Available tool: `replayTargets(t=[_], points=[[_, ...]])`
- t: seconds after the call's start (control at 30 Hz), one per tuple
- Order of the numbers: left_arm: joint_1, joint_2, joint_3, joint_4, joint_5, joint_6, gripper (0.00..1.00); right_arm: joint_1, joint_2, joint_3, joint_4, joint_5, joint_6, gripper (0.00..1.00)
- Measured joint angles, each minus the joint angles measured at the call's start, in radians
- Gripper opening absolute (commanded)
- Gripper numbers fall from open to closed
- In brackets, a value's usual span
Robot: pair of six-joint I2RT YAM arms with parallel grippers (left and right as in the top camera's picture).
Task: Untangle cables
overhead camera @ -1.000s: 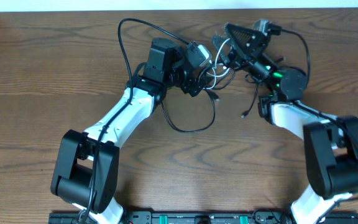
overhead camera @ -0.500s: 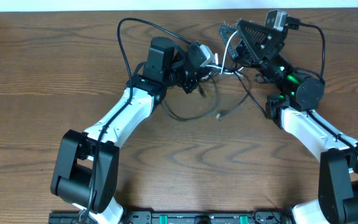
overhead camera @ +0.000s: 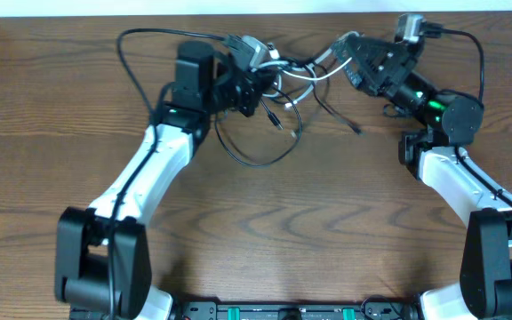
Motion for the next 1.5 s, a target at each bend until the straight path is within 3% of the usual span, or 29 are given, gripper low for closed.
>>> replayTargets(t=[0.13,0.27,0.37,0.43,0.6,0.73,0.83,0.97,1.07,1.2,1.5], points=[[0.042,-0.051,0.0,0.0,0.001,-0.102,0.08,0.001,0.0,0.0,-0.167,-0.111,-0.13,0.42],[0.087,-0.082,0.0,0.0,0.001,-0.204,0.08,0.001,-0.001,0.0,-0.357,-0.168,-0.268,0.1],[0.113,-0.094,0.0,0.0,0.022,-0.255,0.08,0.001,-0.001,0.0,-0.51,-0.179,-0.359,0.08],[0.122,-0.103,0.0,0.0,0.052,-0.274,0.08,0.001,-0.001,0.0,-0.583,-0.18,-0.415,0.13],[0.122,-0.119,0.0,0.0,0.115,-0.291,0.08,0.001,-0.001,0.0,-0.622,-0.185,-0.507,0.5],[0.122,-0.122,0.0,-0.028,0.153,-0.283,0.08,0.008,-0.001,0.0,-0.581,-0.188,-0.539,0.58],[0.122,-0.122,0.0,-0.048,0.163,-0.278,0.08,0.03,-0.001,-0.001,-0.446,-0.208,-0.573,0.7],[0.122,-0.122,0.0,-0.065,0.173,-0.276,0.08,0.074,-0.002,0.001,-0.237,-0.291,-0.69,0.71],[0.122,-0.122,0.0,-0.102,0.177,-0.269,0.08,0.114,-0.003,0.001,-0.172,-0.341,-0.755,0.72],[0.121,-0.122,0.0,-0.124,0.177,-0.248,0.07,0.149,-0.003,0.001,-0.204,-0.327,-0.793,0.8],[0.056,-0.122,0.0,-0.121,0.172,-0.205,0.07,0.196,-0.003,0.001,-0.308,-0.141,-0.76,0.81]])
